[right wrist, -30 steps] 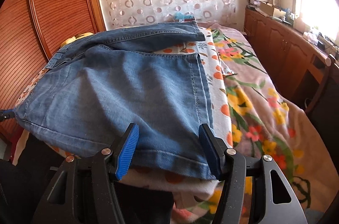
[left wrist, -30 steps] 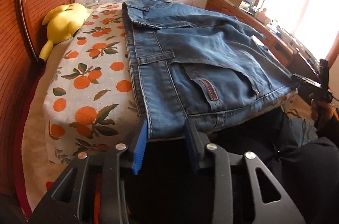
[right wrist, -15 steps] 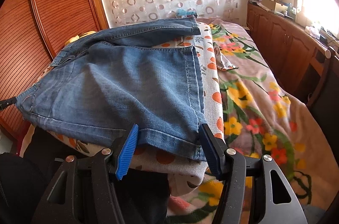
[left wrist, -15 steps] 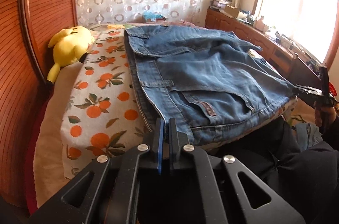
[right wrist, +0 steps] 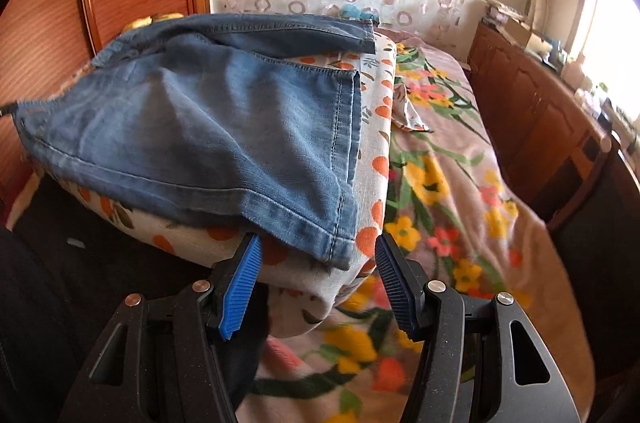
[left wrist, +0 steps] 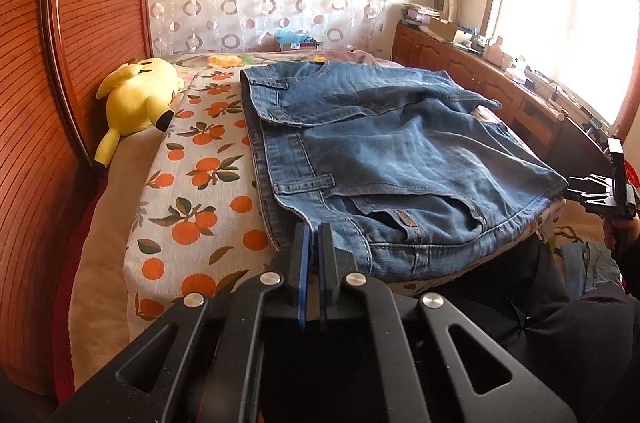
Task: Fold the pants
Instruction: 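Grasp the jeans hem with the right tool and lift it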
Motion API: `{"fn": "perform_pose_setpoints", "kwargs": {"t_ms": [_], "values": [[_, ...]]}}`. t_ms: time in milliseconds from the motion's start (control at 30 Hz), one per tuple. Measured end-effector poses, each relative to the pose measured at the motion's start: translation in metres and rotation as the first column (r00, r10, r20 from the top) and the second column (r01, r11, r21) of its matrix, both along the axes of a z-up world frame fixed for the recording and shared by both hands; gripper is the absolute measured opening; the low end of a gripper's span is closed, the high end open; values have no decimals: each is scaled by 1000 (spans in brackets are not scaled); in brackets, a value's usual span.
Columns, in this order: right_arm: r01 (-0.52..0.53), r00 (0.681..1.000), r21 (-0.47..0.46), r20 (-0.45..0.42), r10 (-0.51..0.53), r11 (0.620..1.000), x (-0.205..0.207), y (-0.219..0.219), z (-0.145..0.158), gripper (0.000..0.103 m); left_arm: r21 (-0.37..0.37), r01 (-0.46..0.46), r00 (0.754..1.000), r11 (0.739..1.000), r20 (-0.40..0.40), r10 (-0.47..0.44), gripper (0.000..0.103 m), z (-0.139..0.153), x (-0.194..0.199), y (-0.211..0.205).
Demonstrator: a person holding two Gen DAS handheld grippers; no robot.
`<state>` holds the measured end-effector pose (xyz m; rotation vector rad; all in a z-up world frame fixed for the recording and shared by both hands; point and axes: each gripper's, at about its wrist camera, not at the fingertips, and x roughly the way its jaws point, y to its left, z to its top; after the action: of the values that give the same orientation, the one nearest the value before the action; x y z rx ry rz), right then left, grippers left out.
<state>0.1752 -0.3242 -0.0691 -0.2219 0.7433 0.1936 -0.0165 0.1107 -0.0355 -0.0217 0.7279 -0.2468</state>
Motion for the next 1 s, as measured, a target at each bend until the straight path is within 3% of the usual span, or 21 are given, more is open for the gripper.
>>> {"fn": "perform_pose_setpoints", "kwargs": {"t_ms": [33, 100, 133, 367, 733, 867, 1000], "values": [[-7, 1000, -12, -4, 7, 1000, 2, 3, -1, 47, -1, 0, 1000, 1000, 3, 0, 4, 1, 0, 0], [-9, 1000, -46, 19, 9, 999, 3, 7, -1, 18, -6, 0, 1000, 1000, 13, 0, 4, 4, 1, -1], [-17, 999, -52, 38, 19, 999, 2, 9, 1, 9, -10, -3, 1000, 1000, 21, 3, 4, 6, 0, -1], [-38, 989, -24, 142, 41, 999, -23, 3, 35, 6, -45, -38, 994, 998, 96, 43, 3, 39, -17, 12], [-129, 971, -18, 201, 130, 992, -80, 5, 89, 5, -41, -74, 981, 996, 175, 80, 3, 97, -54, 37], [-167, 962, -24, 217, 168, 986, -95, 6, 100, 5, -37, -88, 984, 995, 151, 93, 3, 94, -48, 47], [-160, 953, -64, 251, 171, 985, -73, 8, 105, 6, -23, -75, 986, 997, 146, 78, 3, 83, -20, 42]]}}
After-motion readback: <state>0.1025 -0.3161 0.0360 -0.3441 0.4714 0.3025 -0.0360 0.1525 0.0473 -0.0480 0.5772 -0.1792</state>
